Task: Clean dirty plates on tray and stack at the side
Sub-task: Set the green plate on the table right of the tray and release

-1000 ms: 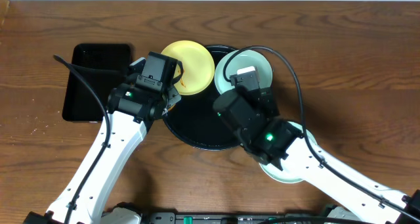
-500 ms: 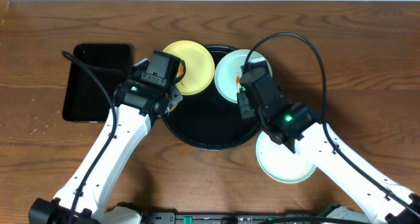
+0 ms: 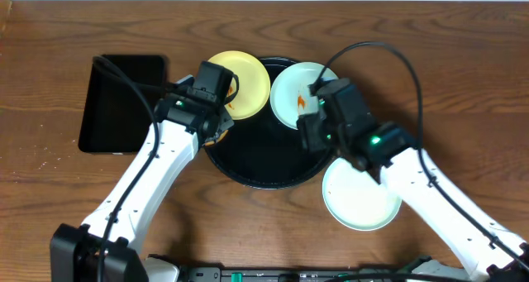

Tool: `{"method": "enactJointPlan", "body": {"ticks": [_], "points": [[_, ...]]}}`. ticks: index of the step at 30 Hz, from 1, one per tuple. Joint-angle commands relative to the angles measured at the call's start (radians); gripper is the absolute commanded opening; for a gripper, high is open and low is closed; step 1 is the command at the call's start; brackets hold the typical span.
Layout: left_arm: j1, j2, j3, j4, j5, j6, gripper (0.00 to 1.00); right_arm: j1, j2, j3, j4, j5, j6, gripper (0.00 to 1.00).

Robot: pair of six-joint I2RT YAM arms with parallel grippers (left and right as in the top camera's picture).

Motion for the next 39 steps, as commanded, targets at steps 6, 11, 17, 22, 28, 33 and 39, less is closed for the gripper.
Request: {"method": "enactJointPlan", "body": {"ticks": [6, 11, 17, 22, 28, 33, 39], "points": [[-0.026, 0.002, 0.007, 0.031, 0.013, 0.007, 0.07, -0.263, -0.016, 0.014, 0.014, -0.576, -0.197, 0.63], [-0.031, 0.002, 0.007, 0.037, 0.013, 0.006, 0.07, -0.433, -0.014, 0.014, 0.019, -0.960, -0.374, 0.66], [-0.031, 0.002, 0.007, 0.043, 0.013, 0.006, 0.07, -0.600, -0.013, 0.014, 0.022, -1.323, -0.499, 0.72], [-0.031, 0.002, 0.007, 0.043, 0.013, 0.006, 0.08, -0.681, -0.002, 0.014, 0.046, -1.506, -0.533, 0.74], [-0.031, 0.002, 0.007, 0.043, 0.013, 0.006, 0.07, -0.690, 0.005, 0.014, 0.049, -1.506, -0.517, 0.74], [-0.031, 0.002, 0.007, 0.043, 0.013, 0.006, 0.08, -0.690, 0.005, 0.014, 0.057, -1.506, -0.495, 0.72], [-0.031, 0.002, 0.007, 0.043, 0.013, 0.006, 0.08, -0.691, 0.005, 0.014, 0.086, -1.506, -0.443, 0.71]]}}
